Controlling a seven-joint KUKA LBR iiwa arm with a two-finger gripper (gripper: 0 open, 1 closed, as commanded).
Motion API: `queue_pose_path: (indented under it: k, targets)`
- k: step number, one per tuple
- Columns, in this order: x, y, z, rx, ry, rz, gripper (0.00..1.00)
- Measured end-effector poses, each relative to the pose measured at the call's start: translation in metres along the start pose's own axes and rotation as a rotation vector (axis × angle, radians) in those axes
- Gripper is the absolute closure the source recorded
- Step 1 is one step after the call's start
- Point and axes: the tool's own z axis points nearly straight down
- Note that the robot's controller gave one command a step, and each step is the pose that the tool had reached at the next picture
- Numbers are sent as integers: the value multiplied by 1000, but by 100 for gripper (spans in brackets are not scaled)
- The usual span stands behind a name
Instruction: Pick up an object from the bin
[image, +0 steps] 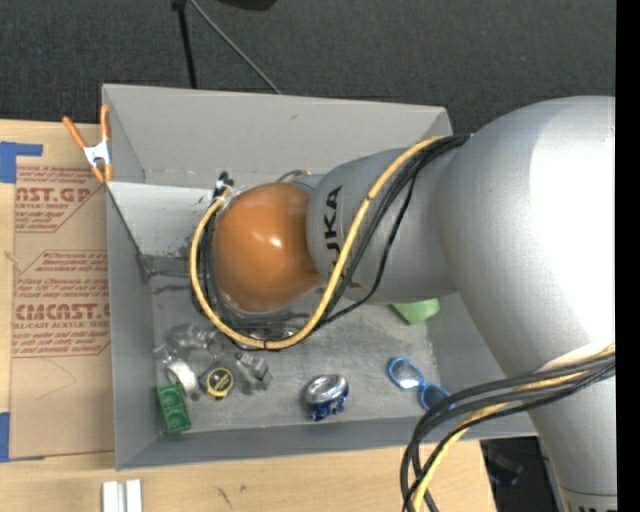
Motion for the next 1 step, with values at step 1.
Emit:
queue_pose_path:
  k: [1]
  targets:
    - [2,33,-34,7,-7,-264,0]
